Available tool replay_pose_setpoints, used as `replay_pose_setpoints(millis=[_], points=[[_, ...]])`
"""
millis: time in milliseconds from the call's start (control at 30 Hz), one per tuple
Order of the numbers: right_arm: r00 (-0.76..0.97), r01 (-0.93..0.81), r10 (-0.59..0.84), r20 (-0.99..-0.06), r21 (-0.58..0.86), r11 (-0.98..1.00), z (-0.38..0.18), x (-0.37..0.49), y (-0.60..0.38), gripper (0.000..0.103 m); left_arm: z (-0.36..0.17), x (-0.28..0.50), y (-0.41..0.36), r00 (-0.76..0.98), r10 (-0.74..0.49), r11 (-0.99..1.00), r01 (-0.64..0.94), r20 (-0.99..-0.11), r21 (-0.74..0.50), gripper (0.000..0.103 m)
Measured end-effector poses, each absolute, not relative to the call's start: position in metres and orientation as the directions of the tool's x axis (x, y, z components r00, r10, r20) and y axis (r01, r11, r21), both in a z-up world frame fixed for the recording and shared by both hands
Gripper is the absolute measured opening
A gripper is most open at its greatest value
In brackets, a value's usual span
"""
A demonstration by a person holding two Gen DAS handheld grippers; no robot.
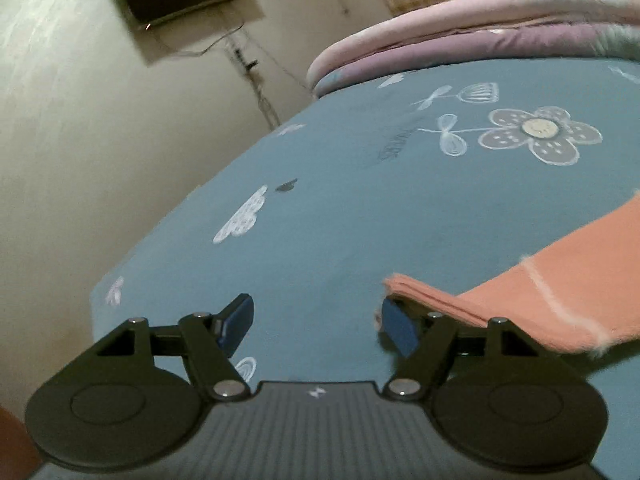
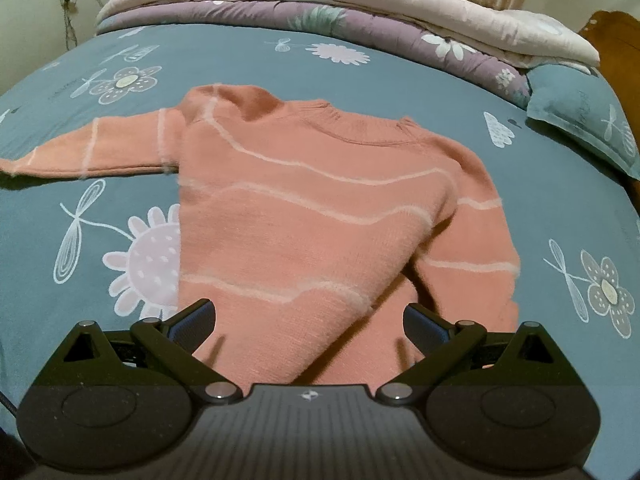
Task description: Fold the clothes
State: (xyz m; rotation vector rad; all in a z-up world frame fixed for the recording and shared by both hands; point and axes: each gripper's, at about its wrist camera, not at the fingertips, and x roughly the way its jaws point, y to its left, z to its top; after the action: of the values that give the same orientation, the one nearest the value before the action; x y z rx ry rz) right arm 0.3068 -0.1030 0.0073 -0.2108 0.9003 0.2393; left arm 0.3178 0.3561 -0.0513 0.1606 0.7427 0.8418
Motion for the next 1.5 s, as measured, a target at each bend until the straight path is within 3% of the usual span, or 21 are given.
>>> replay_pose_setpoints(millis=[167, 333, 500, 667, 900, 1000, 1267, 1500], points=[[0.593, -0.303, 0.114, -0.797, -0.089, 0.949, 0.006, 0.307, -0.099, 0.102, -0.03, 0.309, 0.336, 0.544, 0.633, 0.753, -0.598, -0.55, 0.275, 0.072], [0.598, -0.288, 0.099, -0.795, -0.098, 0.953, 0.008, 0.302, -0.098, 0.102, -0.031, 0.34, 0.287, 0.694, 0.368, 0.922, -0.357, -0.619, 0.147, 0.074], [0.603, -0.236, 0.061, -0.795, -0.105, 0.966, 0.01, 0.292, -0.105, 0.102, -0.056, 0.374, 0.247, 0.71, 0.173, 0.983, -0.163, -0.683, 0.079, 0.074], [0.601, -0.176, 0.023, -0.799, -0.104, 0.979, 0.009, 0.285, -0.114, 0.102, -0.075, 0.394, 0.259, 0.656, 0.116, 0.984, -0.18, -0.746, -0.005, 0.074], [0.589, -0.134, -0.013, -0.808, -0.114, 0.984, 0.008, 0.282, -0.113, 0.102, -0.073, 0.381, 0.286, 0.597, 0.198, 0.933, -0.358, -0.777, -0.037, 0.073], [0.589, -0.115, -0.027, -0.808, -0.116, 0.987, 0.009, 0.281, -0.114, 0.102, -0.065, 0.382, 0.259, 0.623, 0.125, 0.955, -0.286, -0.772, -0.076, 0.073], [0.601, -0.04, -0.064, -0.797, -0.11, 0.993, 0.012, 0.272, -0.123, 0.103, -0.058, 0.409, 0.16, 0.606, -0.203, 0.978, 0.093, -0.769, -0.185, 0.076], [0.599, 0.107, -0.185, -0.779, -0.151, 0.983, 0.016, 0.25, -0.159, 0.103, -0.062, 0.406, 0.104, 0.535, -0.256, 0.961, 0.229, -0.805, -0.154, 0.076]])
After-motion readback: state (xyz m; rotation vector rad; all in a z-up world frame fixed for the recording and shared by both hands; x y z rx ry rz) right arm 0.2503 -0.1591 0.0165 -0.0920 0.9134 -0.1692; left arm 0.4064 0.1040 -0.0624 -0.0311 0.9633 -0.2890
